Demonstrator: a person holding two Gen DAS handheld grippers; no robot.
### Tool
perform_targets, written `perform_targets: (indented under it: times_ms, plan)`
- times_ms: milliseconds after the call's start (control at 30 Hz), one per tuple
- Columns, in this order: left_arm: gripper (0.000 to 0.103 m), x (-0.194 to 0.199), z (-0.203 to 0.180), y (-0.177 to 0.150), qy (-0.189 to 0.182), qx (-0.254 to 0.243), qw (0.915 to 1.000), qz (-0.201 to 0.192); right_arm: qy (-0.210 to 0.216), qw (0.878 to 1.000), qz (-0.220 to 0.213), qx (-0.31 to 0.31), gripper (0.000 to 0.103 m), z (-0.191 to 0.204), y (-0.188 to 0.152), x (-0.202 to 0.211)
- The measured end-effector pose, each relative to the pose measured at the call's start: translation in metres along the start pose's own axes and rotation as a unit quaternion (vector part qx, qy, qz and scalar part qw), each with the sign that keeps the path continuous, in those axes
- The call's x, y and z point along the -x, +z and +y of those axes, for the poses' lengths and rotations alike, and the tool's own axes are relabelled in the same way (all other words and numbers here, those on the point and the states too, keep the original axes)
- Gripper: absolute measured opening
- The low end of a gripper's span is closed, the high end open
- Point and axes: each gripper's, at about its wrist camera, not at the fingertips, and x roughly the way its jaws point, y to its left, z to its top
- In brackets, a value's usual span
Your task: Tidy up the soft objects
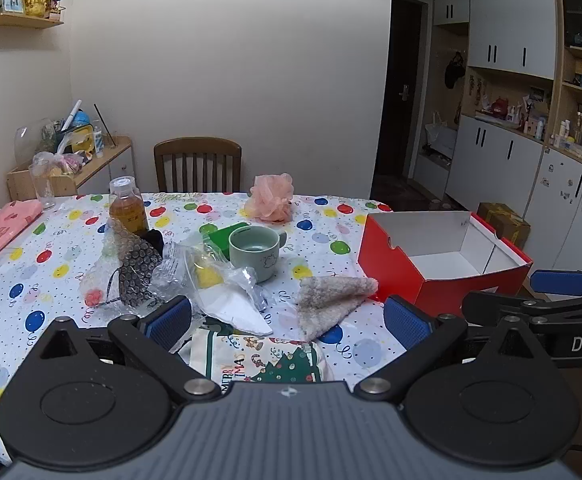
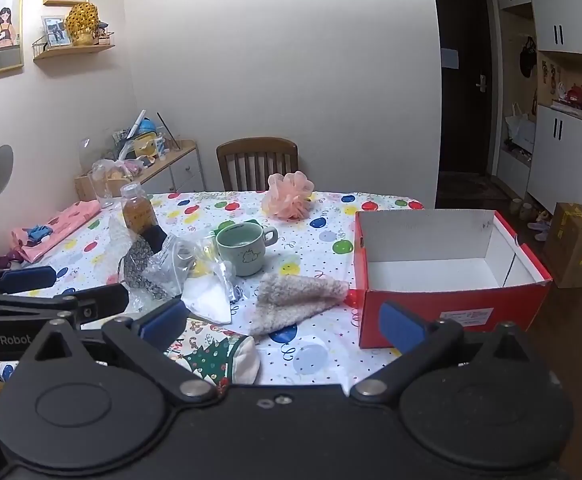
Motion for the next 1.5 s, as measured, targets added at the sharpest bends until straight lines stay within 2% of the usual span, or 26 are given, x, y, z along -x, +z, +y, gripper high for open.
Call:
perform_targets:
  times_ms: [167, 700, 1500]
  plan:
    - [0.103, 0.003, -0.002, -0.001, -0.003, -0.003, 1.0, -0.003, 0.001, 1.0, -0.001, -0.001, 0.103, 0.0, 0.0, 0.003]
    - [0.103, 0.011, -0.001, 0.0, 0.026, 0.007, 0.9996, -0.005, 0.003, 1.0, -0.004, -0.002, 0.102, -0.001, 0.003, 0.008]
    - [0.103, 0.018, 0.002, 0.007, 0.025, 0.019, 0.9995, -0.009, 0.011, 1.0, -0.009, 0.006, 0.102, 0.001, 0.008, 0.01]
